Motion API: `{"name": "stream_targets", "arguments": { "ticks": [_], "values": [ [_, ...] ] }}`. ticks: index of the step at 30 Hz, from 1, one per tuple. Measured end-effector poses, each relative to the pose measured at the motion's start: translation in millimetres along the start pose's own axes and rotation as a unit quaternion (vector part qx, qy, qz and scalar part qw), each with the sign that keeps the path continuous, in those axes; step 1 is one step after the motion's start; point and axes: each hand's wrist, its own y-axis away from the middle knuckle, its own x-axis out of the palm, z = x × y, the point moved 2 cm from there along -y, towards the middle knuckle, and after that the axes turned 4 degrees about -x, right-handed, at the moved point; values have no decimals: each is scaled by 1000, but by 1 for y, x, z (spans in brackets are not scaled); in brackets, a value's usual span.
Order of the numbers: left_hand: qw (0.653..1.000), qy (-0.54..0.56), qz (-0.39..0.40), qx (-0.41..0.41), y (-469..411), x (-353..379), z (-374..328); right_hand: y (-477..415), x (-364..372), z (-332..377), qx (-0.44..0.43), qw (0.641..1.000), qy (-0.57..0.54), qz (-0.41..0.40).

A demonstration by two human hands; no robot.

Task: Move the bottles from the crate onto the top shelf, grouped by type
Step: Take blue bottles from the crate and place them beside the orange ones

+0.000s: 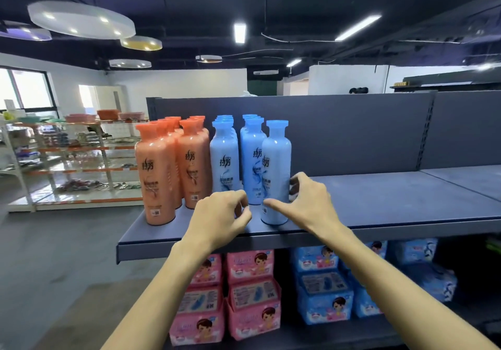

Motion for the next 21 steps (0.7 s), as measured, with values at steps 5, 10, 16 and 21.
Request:
{"name": "stream_targets", "arguments": {
  "ticks": [5,10,16,21],
  "values": [
    [1000,5,5,-7,5,10,5,9,17,4,17,993,119,0],
    [1000,13,7,-14,7,15,8,3,22,2,49,994,85,48],
    [1000,8,1,-12,3,16,8,-6,30,6,50,997,-5,54],
    [999,-26,-16,-13,-5,15,10,-16,36,9,44,995,3,91]
  ]
}}
